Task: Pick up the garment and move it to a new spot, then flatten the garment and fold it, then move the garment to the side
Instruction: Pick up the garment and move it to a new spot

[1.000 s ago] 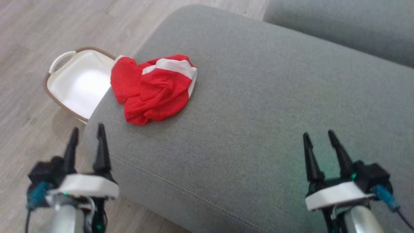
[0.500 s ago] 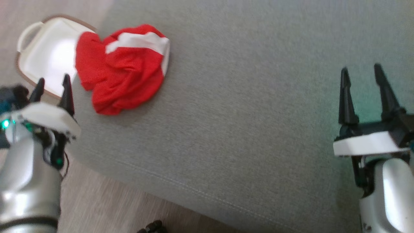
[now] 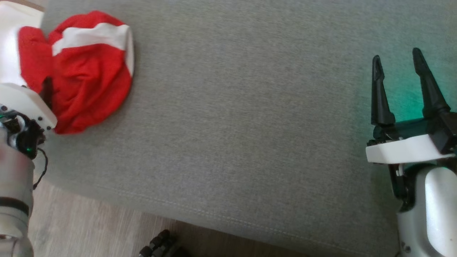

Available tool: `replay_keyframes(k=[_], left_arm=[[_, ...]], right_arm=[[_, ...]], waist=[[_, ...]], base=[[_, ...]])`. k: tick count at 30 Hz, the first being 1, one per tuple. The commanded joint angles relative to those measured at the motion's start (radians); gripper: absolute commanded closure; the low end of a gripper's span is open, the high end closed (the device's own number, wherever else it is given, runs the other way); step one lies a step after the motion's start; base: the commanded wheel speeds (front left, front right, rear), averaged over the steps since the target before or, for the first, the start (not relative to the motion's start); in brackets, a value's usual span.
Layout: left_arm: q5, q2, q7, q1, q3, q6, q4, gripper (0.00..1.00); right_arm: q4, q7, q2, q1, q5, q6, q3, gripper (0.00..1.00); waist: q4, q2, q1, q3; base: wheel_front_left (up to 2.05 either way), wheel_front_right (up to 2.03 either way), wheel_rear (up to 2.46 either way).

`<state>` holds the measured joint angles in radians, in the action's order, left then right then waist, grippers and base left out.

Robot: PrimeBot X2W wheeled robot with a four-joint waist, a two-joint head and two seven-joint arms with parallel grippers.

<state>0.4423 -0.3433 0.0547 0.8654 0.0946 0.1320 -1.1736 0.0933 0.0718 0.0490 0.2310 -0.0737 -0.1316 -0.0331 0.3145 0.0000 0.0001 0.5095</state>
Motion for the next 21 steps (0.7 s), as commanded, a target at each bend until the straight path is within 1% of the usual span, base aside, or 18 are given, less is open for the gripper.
replay_keyframes(k=[1,3,4,5,6,8,10,15,18,21], left_arm=[[0.008,-0.068,0.002,0.023,-0.013,-0.002,0.002,0.00],[0.021,-0.064,0.010,0.032,-0.001,-0.001,-0.019,0.00],[0.031,-0.059,0.020,0.033,0.008,-0.001,-0.024,0.27],[0.044,-0.054,0.030,0.032,0.015,-0.001,-0.026,0.67],[0.059,-0.052,0.033,0.031,0.022,-0.001,-0.022,1.00],[0.079,-0.063,0.018,0.026,0.032,-0.001,-0.020,1.00],[0.083,-0.076,-0.023,0.029,0.038,-0.001,-0.024,1.00],[0.074,-0.093,-0.177,0.043,0.074,-0.001,0.008,1.00],[0.074,-0.100,-0.258,0.051,0.102,-0.001,0.049,1.00],[0.077,-0.110,-0.299,0.060,0.127,-0.001,0.118,1.00]], right_arm=[[0.046,-0.005,0.001,0.006,-0.007,0.001,0.029,0.00],[0.052,-0.006,0.001,0.003,-0.007,0.001,0.022,0.00],[0.052,-0.006,0.001,0.001,-0.007,0.001,0.018,0.00],[0.053,-0.005,0.001,0.000,-0.006,0.001,0.017,0.00],[0.053,-0.005,0.001,-0.001,-0.005,0.001,0.016,0.00],[0.050,-0.002,0.001,-0.002,-0.003,0.001,0.014,0.00],[0.044,0.005,0.001,-0.002,0.006,0.001,0.014,0.00],[0.002,0.033,0.001,-0.011,0.040,0.001,0.032,0.00],[-0.034,0.059,0.001,-0.025,0.071,0.001,0.057,0.00],[-0.071,0.091,0.001,-0.043,0.110,0.001,0.074,0.00]], waist=[[-0.019,0.0000,-0.0001,0.015],[-0.025,0.0000,-0.0001,0.017],[-0.027,0.0000,-0.0001,0.017],[-0.029,0.0000,-0.0001,0.016],[-0.031,0.0000,-0.0001,0.016],[-0.034,0.0000,-0.0001,0.009],[-0.038,0.0000,-0.0001,-0.002],[-0.051,0.0000,-0.0001,-0.063],[-0.067,0.0000,-0.0001,-0.114],[-0.088,0.0000,-0.0001,-0.166]], base=[[0.00,0.00,0.00],[0.00,0.00,0.00],[0.00,0.00,0.00],[0.00,0.00,0.00],[0.00,0.00,0.00],[0.00,0.00,0.00],[0.00,0.00,0.00],[0.00,0.00,0.00],[0.00,0.00,0.00],[0.00,0.00,0.00]])
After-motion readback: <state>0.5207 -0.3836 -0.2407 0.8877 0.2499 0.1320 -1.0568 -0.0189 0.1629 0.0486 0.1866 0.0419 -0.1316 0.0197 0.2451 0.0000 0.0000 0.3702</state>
